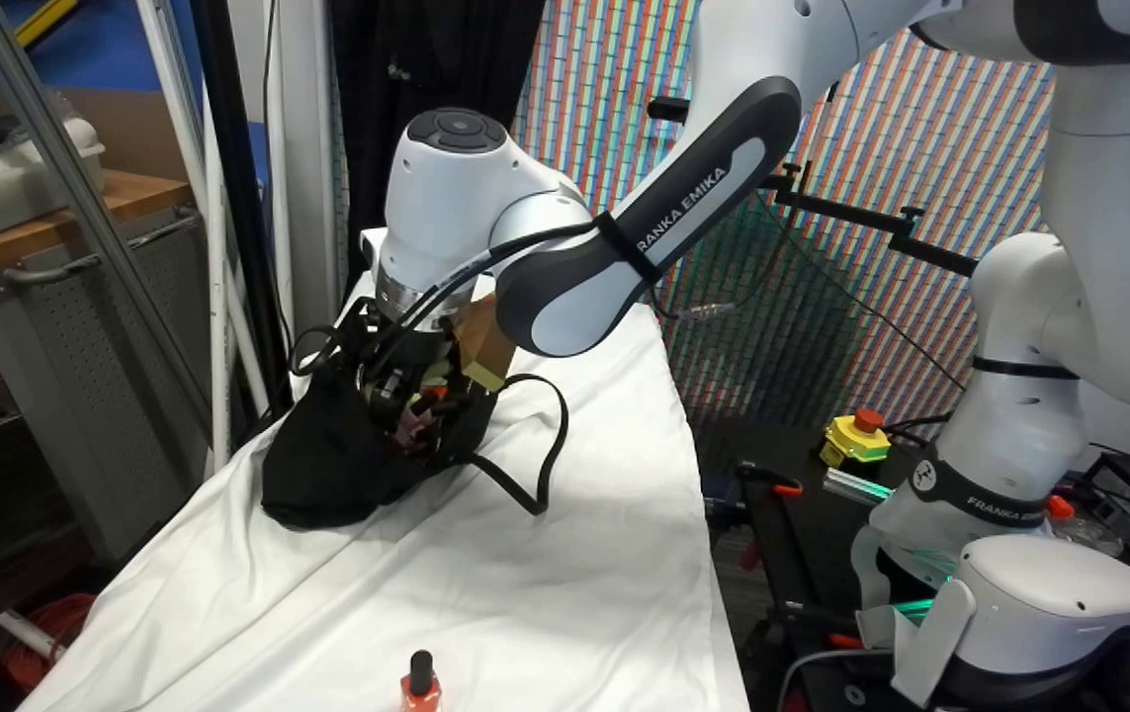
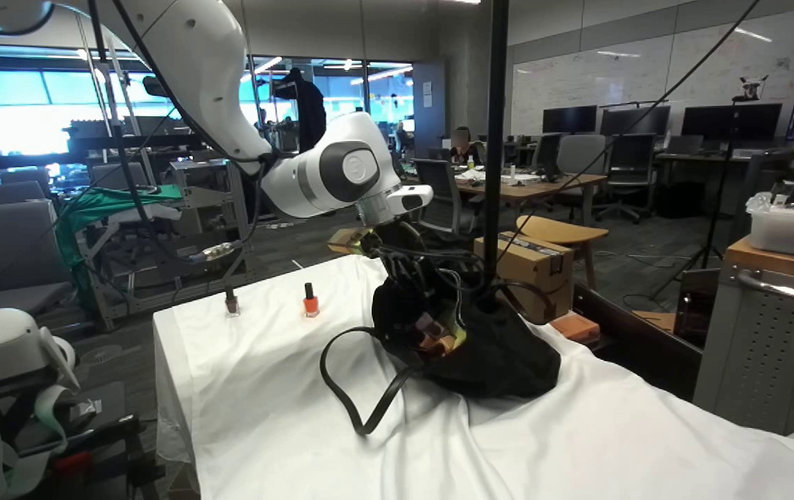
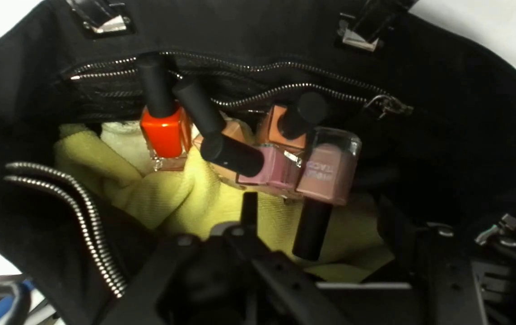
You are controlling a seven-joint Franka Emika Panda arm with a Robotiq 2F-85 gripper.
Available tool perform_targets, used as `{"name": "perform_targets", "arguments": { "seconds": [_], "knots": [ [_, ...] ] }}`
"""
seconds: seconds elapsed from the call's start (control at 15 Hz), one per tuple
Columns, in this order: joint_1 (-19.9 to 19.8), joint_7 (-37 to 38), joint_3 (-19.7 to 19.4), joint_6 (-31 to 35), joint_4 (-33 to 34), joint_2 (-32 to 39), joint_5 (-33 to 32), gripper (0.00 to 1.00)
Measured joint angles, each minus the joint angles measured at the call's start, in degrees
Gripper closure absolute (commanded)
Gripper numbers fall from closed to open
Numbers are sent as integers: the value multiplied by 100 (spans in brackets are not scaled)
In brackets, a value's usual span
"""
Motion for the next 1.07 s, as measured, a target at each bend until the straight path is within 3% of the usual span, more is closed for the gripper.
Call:
{"name": "perform_targets", "arguments": {
  "seconds": [0.53,1.07],
  "knots": [
    [87,20,-100,-74,-260,-193,0,0],
    [114,21,-20,-92,-1819,-1426,0,0]
  ]
}}
